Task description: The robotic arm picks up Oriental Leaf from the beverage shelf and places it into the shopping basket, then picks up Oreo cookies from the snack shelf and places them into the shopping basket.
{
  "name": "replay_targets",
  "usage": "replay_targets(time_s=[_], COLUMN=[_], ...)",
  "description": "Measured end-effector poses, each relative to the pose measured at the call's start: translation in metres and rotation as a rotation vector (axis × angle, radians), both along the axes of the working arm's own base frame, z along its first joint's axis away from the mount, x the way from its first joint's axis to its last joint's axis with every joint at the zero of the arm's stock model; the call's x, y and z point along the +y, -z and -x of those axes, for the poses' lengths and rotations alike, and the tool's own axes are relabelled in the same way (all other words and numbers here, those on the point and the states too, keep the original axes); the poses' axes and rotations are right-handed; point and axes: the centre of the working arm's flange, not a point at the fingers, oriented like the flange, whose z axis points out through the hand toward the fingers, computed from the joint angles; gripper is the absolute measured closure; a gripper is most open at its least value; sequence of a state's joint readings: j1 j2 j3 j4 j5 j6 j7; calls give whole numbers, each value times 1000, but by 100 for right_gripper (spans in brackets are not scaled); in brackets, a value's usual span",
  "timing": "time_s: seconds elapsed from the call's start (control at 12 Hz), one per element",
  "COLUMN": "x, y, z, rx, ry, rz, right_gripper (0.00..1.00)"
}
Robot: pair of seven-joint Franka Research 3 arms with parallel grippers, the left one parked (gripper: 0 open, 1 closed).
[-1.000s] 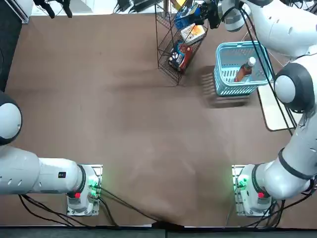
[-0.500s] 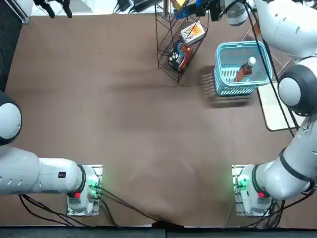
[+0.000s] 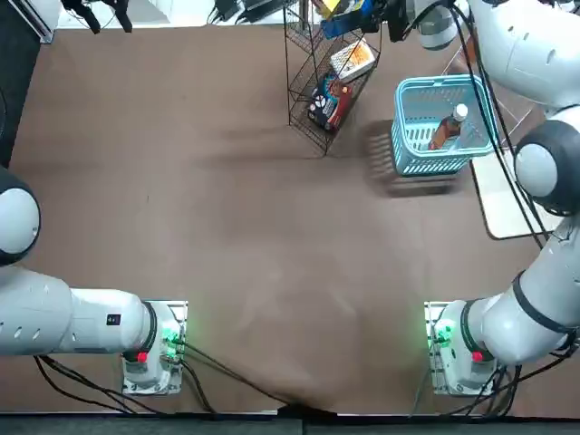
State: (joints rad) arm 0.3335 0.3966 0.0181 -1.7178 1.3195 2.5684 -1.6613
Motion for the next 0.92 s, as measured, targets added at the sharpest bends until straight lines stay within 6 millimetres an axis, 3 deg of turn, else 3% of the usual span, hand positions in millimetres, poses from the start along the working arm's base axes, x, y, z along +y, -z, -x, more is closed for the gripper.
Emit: replay_targets(time_s=[0.92], x=[-90], y=[-65], z=[83], rx=[-11], ry=[43], rz=[-22], right_gripper=[39])
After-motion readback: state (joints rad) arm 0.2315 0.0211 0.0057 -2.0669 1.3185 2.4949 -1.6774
